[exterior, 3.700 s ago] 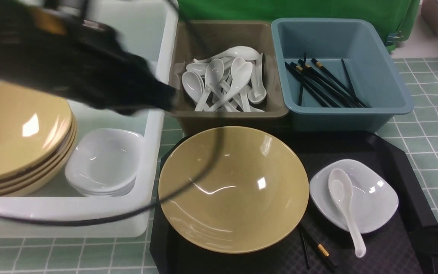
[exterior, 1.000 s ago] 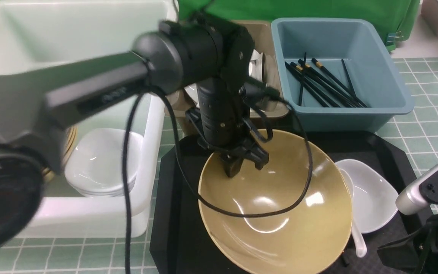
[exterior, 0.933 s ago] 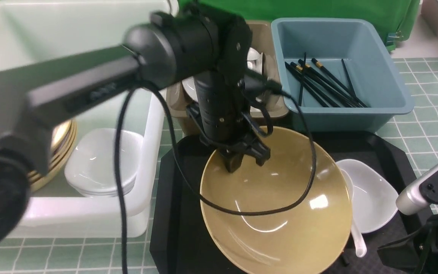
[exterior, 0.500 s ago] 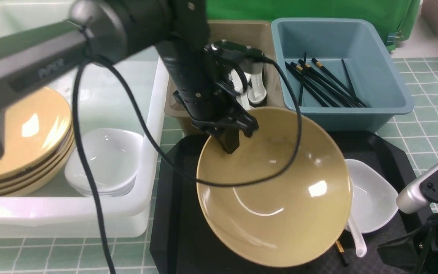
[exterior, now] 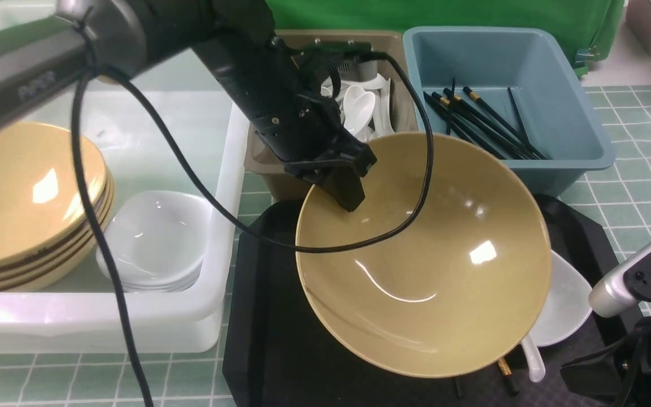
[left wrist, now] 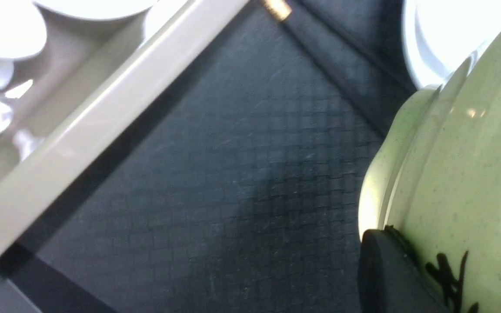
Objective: On blue table put chopsticks spoon bowls plates into blue grey white boxes.
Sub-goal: 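Place the tan bowl onto the bowl stack in the left bin with the left gripper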
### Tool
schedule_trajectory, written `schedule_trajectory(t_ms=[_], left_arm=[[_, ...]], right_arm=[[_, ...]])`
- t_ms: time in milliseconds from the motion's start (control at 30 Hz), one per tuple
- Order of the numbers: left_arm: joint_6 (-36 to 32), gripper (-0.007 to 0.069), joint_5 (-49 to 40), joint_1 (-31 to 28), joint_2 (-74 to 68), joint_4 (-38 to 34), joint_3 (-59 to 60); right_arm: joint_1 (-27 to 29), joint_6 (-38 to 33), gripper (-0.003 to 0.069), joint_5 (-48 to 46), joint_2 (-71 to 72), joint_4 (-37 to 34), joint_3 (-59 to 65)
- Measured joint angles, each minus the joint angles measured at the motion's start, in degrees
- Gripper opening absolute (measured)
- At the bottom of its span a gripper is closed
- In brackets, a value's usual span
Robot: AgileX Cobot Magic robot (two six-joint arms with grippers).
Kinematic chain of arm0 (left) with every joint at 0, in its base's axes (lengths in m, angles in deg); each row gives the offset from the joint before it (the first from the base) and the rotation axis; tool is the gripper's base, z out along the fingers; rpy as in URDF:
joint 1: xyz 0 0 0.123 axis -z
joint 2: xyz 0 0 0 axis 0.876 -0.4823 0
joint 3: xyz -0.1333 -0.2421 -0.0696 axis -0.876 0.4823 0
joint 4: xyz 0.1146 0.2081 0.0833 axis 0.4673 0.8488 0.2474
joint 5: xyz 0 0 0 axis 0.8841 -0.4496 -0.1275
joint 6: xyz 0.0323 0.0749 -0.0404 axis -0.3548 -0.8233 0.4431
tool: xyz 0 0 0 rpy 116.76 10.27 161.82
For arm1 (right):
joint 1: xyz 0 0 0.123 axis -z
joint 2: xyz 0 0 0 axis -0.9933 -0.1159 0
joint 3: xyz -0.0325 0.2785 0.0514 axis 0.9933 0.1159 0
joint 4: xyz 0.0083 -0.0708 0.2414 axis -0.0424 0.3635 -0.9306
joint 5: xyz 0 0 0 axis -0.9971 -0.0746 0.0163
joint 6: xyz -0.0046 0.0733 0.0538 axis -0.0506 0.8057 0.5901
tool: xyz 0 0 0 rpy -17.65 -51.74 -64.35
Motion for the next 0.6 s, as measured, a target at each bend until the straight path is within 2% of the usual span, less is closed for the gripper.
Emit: schedule_trajectory(t_ms=[200,467,600], left_arm=[[-3.42,0.0006,-0.32,-0.15,5.81,-4.02,0.04],[-4.1,0.0006,-0.94,-2.61,17.55,-4.81,0.04],[-2.22,0.0006,-2.81,-13.41,25.12,-3.14,0.04]], right_arm=[[0.0,0.0,0.0091,0.0,0.0,0.0,0.0],[0.0,0.0,0.0099,-0.2,0.0,0.0,0.0],[0.0,0.0,0.0102,-1.48,0.0,0.0,0.0]])
